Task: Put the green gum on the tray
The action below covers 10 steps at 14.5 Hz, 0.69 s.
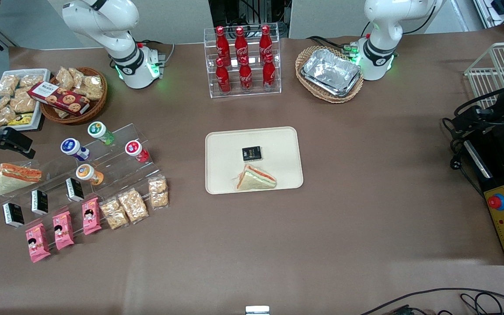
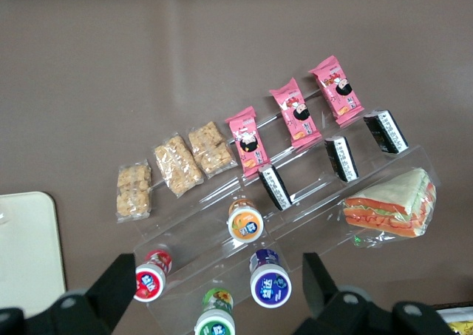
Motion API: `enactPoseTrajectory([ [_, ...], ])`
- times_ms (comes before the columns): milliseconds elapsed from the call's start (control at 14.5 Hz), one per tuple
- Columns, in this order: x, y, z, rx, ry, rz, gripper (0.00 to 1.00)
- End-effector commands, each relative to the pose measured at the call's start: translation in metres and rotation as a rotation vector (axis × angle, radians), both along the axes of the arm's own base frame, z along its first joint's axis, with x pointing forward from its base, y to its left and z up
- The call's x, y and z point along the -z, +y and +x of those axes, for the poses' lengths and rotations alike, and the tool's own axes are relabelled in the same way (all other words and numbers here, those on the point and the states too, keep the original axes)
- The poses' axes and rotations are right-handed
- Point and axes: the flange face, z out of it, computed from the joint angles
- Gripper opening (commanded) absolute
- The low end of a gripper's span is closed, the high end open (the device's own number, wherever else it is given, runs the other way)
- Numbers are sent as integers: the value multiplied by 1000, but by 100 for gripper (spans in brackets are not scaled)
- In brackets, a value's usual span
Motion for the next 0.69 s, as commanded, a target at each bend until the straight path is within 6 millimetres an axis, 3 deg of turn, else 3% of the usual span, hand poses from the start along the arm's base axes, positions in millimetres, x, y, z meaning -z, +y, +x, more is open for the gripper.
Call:
enactPoseTrajectory([
  [0,-5,2,-4,-19,16,8,100],
  [414,-3,9,-4,-25,24,20,100],
  [621,-4,10,-25,-22,58,39,100],
])
